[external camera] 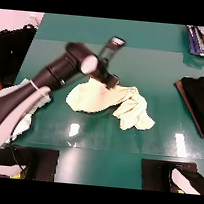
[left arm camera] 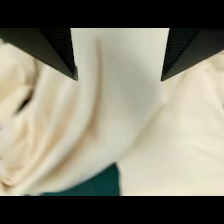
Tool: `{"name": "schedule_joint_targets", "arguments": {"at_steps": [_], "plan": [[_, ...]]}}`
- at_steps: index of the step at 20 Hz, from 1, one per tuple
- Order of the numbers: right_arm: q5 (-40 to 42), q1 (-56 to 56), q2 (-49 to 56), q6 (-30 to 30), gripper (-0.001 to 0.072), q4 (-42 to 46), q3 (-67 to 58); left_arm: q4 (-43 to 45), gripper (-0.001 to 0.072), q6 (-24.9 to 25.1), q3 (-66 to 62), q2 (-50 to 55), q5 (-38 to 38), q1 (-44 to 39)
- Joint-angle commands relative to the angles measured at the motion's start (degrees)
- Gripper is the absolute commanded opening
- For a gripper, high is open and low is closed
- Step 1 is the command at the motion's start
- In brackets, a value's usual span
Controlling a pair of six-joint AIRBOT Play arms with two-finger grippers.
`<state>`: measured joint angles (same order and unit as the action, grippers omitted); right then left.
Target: Fold the shirts.
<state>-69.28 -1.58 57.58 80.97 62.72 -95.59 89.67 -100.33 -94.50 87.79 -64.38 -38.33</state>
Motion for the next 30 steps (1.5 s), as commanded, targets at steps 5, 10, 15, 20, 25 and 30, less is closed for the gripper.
{"name": "schedule_joint_targets", "arguments": {"at_steps": [5, 10, 15, 20, 25, 30], "plan": [[-3.2, 0.0, 0.0, 0.0, 0.0018, 0.0, -0.1, -25.3, 0.0614, 9.3, -0.1, 7.2, 0.7, 24.6], [-4.9, 0.0, 0.0, 0.0, 0.0017, 0.0, 0.0, -29.0, 0.0614, 12.3, -0.1, 17.6, 2.0, 24.5], [-6.4, 0.0, 0.1, 0.0, 0.0017, 0.0, 0.6, -33.0, 0.0613, 14.3, -0.1, 21.6, 7.6, 22.4], [-6.5, 0.0, 0.1, 0.0, 0.0017, 0.0, 9.7, -33.0, 0.0099, 14.9, -0.4, 21.4, 10.6, 21.2], [-11.0, 0.2, 0.1, 0.2, 0.0017, 6.0, 24.0, -30.7, 0.0022, 15.3, -9.3, 20.9, 0.2, 25.9], [-12.1, 2.8, 3.2, 0.1, 0.0348, 4.2, 42.6, -30.1, 0.0023, 16.8, -17.8, 20.9, -5.9, 27.5]]}}
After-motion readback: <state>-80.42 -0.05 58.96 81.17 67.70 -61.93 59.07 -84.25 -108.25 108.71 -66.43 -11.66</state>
